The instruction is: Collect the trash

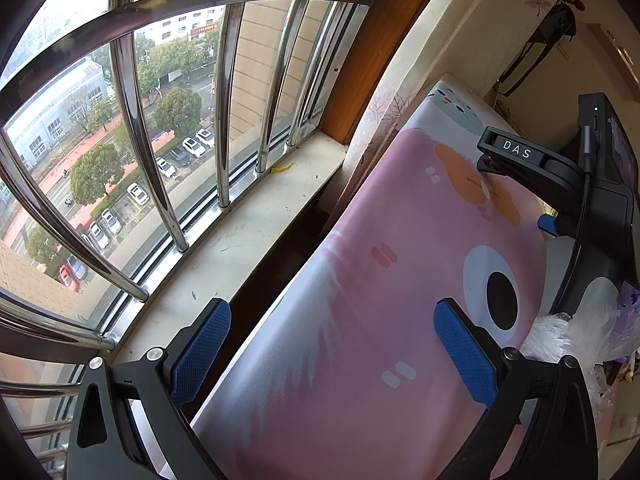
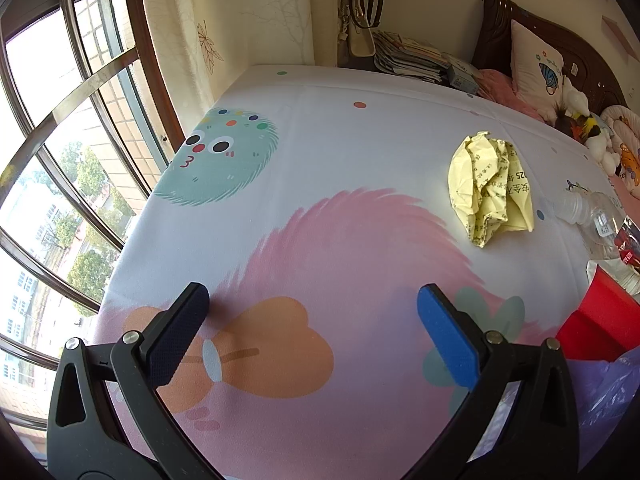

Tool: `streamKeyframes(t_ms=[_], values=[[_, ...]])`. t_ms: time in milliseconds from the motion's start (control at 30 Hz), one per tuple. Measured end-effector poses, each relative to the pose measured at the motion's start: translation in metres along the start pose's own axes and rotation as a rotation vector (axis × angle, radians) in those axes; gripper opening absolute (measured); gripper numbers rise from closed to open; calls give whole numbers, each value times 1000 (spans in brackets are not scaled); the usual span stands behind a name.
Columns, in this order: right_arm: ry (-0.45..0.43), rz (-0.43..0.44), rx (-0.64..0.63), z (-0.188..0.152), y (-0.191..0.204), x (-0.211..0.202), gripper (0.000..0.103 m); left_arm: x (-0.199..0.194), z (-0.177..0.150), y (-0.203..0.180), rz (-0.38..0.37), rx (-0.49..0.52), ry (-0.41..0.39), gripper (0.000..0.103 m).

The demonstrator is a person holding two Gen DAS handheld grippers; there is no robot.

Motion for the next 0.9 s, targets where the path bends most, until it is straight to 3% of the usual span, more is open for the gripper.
streamKeyframes(t_ms=[633,733,900], values=[[0,0,0,0,0,0,103,-3,4,-2,49,45,-21,102],[0,0,0,0,0,0,103,-16,10,4,140,54,-39,100],[0,0,0,0,0,0,103,-70,46,3,94,-32,-111,100]])
Point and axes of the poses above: each gripper's, at about its wrist camera, not at the fingertips, and x roughly the way its jaws point, y to its left, z to its top, the point moved 8 cm from there along x, roughly the way its jaws point, and after that the axes turned 13 degrees about -y, right-handed, at the moved point
